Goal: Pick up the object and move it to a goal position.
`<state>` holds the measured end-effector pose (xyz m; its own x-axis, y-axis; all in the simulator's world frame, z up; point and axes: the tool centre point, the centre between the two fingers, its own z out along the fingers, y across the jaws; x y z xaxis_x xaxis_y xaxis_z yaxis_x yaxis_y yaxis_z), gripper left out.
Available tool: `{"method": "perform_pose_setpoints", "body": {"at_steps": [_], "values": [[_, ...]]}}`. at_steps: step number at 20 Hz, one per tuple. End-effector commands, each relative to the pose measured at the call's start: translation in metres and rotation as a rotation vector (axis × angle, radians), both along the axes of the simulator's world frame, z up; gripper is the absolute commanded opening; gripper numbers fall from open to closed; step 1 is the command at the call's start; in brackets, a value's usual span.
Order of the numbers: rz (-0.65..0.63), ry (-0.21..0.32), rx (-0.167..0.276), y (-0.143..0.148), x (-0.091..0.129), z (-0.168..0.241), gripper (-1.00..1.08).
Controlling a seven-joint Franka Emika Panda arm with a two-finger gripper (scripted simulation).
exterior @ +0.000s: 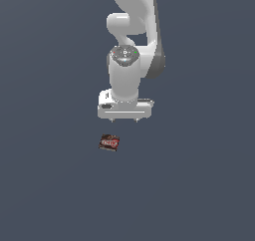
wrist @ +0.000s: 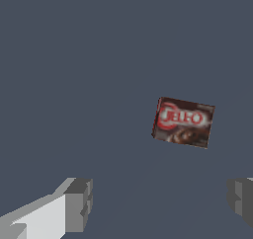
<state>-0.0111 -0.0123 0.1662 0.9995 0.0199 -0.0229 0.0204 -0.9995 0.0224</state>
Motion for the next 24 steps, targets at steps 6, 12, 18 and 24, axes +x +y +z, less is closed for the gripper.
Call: {"method": "perform_pose_setpoints", "body": {"at_steps": [6,12,18,24], "values": [[0.03,0.003,0.001,0.008,-0.003,0.005,1.0],[0.053,0.006,0.002,0.016,-0.006,0.011,1.0],[0.072,0.006,0.001,0.014,-0.005,0.009,1.0],[0.137,0.008,0.001,0.01,-0.002,0.003,1.0]]}}
